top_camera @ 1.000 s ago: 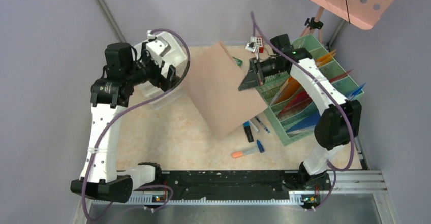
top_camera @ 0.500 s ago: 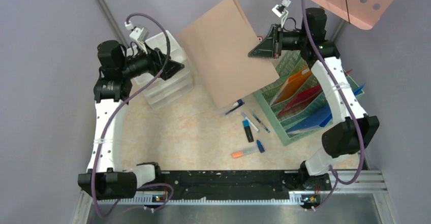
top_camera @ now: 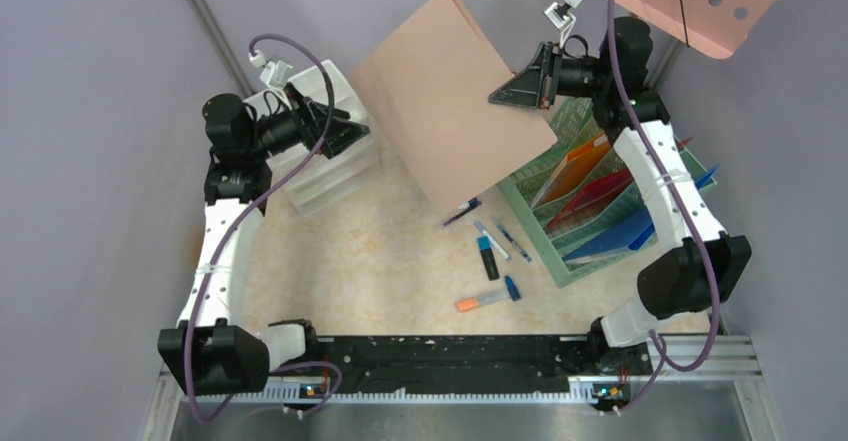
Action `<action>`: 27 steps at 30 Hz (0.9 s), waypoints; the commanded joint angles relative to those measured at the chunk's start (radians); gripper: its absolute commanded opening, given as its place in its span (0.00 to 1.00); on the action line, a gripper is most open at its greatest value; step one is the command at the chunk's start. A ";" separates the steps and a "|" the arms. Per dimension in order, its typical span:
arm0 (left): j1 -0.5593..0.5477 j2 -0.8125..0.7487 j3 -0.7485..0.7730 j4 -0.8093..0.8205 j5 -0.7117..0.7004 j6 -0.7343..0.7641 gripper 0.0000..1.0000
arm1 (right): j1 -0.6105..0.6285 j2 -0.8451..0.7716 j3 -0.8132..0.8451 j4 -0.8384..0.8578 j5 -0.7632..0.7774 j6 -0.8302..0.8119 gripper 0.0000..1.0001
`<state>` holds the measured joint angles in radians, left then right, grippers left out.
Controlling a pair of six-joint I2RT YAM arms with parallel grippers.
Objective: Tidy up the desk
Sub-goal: Place the folder in the storage box.
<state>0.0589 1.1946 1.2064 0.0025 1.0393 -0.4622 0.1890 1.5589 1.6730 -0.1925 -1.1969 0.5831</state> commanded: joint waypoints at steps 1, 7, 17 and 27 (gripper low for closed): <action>-0.001 -0.050 -0.049 0.113 -0.007 -0.024 0.99 | -0.012 -0.053 -0.041 0.156 0.030 0.128 0.00; -0.025 -0.020 -0.129 0.184 -0.032 -0.081 0.99 | -0.021 -0.061 -0.131 0.261 0.081 0.250 0.00; -0.141 0.023 -0.282 0.452 -0.088 -0.220 0.99 | -0.047 -0.074 -0.252 0.524 0.071 0.485 0.00; -0.213 0.167 -0.267 0.795 -0.095 -0.483 0.99 | -0.050 -0.084 -0.330 0.700 0.069 0.602 0.00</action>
<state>-0.1276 1.3094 0.9115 0.5602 0.9516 -0.8047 0.1459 1.5322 1.3540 0.3462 -1.1275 1.1030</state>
